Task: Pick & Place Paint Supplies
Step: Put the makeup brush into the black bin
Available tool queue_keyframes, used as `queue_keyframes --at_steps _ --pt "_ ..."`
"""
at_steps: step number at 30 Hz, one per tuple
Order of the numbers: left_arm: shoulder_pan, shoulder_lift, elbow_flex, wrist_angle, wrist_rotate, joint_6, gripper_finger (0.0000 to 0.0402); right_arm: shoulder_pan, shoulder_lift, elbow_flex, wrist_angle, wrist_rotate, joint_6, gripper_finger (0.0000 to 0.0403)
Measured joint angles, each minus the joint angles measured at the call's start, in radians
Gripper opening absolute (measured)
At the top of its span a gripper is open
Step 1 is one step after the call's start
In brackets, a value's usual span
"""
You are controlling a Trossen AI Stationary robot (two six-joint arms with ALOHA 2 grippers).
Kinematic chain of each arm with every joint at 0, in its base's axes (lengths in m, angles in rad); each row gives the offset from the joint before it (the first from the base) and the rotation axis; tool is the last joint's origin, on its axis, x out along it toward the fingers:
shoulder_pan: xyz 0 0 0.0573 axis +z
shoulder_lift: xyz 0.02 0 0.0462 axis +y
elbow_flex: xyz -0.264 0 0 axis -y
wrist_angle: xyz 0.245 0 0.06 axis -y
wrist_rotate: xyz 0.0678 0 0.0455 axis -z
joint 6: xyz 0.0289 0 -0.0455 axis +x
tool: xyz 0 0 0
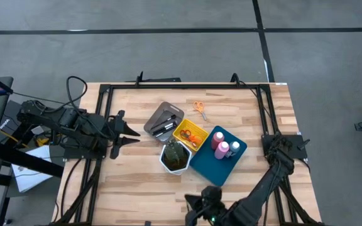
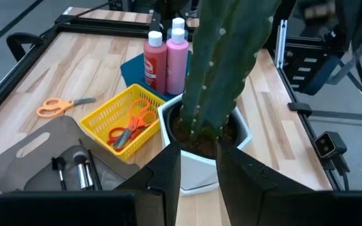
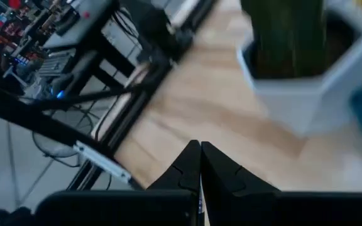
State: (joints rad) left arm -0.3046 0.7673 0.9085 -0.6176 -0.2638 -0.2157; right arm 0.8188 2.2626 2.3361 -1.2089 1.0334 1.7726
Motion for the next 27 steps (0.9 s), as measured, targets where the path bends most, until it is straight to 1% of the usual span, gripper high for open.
queue_keyframes --at_steps 1,4,7,13,15,18,22,27 --pt "0.0 0.0 0.0 0.002 0.0 0.0 0.0094 -0.006 -0.005 0.025 -0.031 0.012 -0.036 0.0" --pt "0.0 0.0 0.0 0.004 0.0 -0.001 0.0094 -0.012 -0.098 -0.036 -0.01 0.066 -0.127 0.0" --pt "0.0 0.0 0.0 0.01 0.0 -0.002 0.0094 -0.014 -0.189 -0.043 -0.024 0.144 -0.243 0.0" --pt "0.0 0.0 0.0 0.044 -0.002 0.0 0.0094 -0.059 -0.357 -0.045 -0.015 0.256 -0.592 0.0" --pt "0.0 0.0 0.0 0.059 -0.005 0.0 0.0094 -0.09 -0.408 -0.045 -0.003 0.273 -0.719 0.0" --pt "0.0 -0.002 0.0 0.077 -0.04 0.001 0.0094 -0.148 -0.471 -0.045 0.045 0.258 -0.927 0.0" --pt "0.0 -0.009 0.0 0.096 -0.085 0.002 0.0094 -0.241 -0.536 -0.045 0.119 0.2 -1.189 0.0" --pt "0.004 -0.024 0.0 0.117 -0.121 0.002 0.0094 -0.365 -0.591 -0.045 0.177 0.115 -1.413 0.0"
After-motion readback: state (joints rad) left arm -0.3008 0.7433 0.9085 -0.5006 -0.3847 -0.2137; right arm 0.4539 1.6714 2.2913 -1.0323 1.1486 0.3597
